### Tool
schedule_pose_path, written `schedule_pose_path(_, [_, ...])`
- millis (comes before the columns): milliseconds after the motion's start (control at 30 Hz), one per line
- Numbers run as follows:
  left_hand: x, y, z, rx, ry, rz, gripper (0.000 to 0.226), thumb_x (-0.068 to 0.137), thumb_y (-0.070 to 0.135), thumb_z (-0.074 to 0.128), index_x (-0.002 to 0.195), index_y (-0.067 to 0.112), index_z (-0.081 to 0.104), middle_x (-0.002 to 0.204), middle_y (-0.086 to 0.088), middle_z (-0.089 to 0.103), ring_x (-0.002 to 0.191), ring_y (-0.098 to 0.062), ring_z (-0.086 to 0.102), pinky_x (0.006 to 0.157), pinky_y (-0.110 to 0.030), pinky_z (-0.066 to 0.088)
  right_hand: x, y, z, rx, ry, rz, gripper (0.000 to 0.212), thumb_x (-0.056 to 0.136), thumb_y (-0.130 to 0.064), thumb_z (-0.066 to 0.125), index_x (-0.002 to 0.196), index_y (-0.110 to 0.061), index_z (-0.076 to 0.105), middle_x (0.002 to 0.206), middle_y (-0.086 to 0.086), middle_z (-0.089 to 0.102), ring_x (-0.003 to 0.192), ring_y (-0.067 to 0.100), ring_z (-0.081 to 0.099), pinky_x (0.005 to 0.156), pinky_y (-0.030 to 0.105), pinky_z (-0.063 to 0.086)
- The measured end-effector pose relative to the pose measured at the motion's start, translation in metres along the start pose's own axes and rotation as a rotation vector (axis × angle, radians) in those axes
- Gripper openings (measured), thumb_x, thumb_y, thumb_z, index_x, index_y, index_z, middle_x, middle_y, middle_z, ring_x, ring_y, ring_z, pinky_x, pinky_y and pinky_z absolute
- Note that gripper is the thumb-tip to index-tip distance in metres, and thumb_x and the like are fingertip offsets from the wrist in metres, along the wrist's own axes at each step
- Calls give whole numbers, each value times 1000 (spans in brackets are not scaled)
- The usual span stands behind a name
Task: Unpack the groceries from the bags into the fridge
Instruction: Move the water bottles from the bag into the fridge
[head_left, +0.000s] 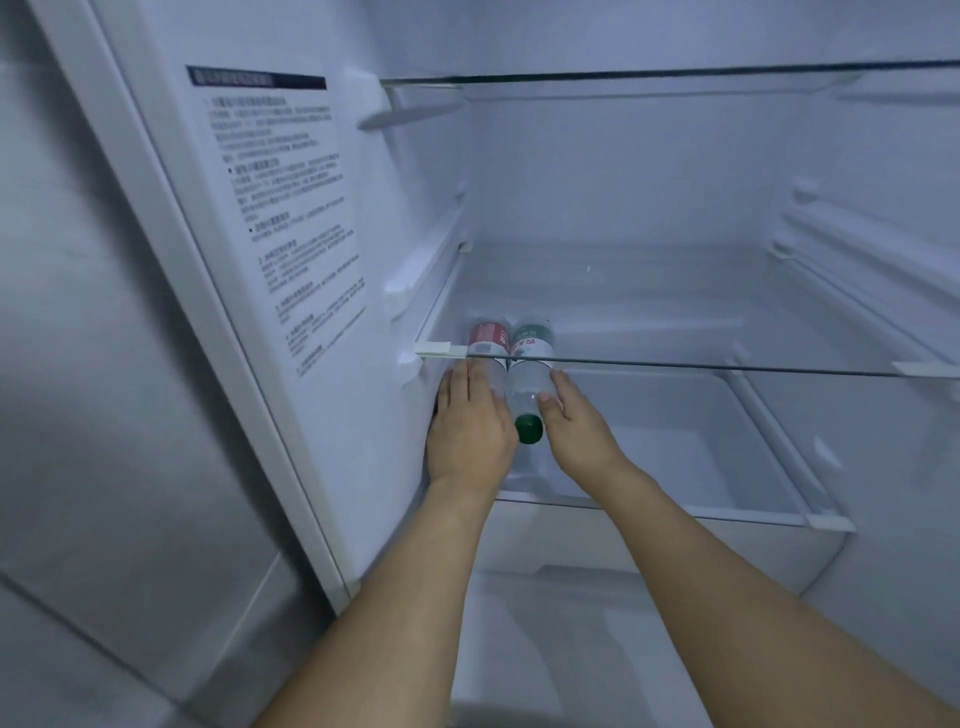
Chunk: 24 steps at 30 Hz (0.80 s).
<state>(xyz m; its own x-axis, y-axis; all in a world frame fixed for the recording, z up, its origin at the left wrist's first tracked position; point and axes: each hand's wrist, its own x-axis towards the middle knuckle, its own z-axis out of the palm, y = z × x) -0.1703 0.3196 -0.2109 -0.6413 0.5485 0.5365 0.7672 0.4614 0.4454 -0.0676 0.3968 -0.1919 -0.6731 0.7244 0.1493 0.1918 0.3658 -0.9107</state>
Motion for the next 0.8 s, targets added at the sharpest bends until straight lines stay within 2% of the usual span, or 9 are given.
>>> schedule_pose_path(67, [-5,1,-6,-5,18,3,46,93,16,46,133,-6,51,136,-23,53,125,-37,52,105,-43,45,-9,-6,-1,-48,-13,-16,35,104,-25,35,137,-20,45,135,0,52,122,16,50,106,32,39])
schedule_pose_path(167, [-13,2,-12,21,31,25,49,95,22,36,131,-6,53,135,-24,54,126,-37,52,106,-44,45,-19,-7,0,-158,-30,-24,53,98,-39,32,144,-13,37,147,7,43,137,21,39,115,44,31])
schedule_pose_path(233, [-20,2,-18,37,30,35,53,94,25,30,129,-7,54,134,-24,55,126,-38,53,106,-44,44,-31,-14,-1,-199,-46,-27,57,99,-38,32,149,-11,31,155,7,33,144,20,27,120,40,21])
schedule_pose_path(300, [-28,1,-23,48,24,50,56,94,26,26,131,-7,53,136,-24,54,128,-38,51,109,-44,42,-43,-23,-5,-237,-56,-26,52,104,-27,33,152,-6,25,159,7,24,148,17,17,119,24,9])
schedule_pose_path(367, [-37,2,-28,60,-3,52,61,94,28,21,135,-6,50,141,-22,49,133,-37,45,113,-44,37,-50,-27,-9,-276,-48,-38,46,105,-21,34,147,-3,31,155,9,29,146,20,21,111,17,14])
schedule_pose_path(433, [-48,3,-35,72,-14,48,63,93,30,20,137,-5,49,144,-21,48,136,-37,43,115,-42,33,-58,-31,-11,-315,-44,-56,45,104,-23,35,145,-4,33,154,10,30,145,21,22,115,24,17])
schedule_pose_path(500, [-58,6,-45,77,-12,58,61,94,30,22,136,-5,50,144,-20,48,136,-37,43,115,-42,33,-67,-34,-14,-367,-55,-60,51,104,-25,35,149,-4,27,158,12,24,148,21,15,120,32,14])
schedule_pose_path(633, [-83,6,-73,99,-8,129,58,98,30,24,140,-3,45,149,-19,43,140,-35,37,116,-43,32,-96,-39,-25,-520,-52,-19,58,105,-26,33,154,-3,11,163,12,5,150,23,2,120,32,3])
schedule_pose_path(800, [-111,11,-107,150,-29,141,62,98,34,20,144,-2,40,152,-17,38,144,-33,31,118,-44,28,-128,-43,-28,-627,-78,-13,59,106,-30,30,155,-6,7,164,10,0,151,23,-2,122,34,1])
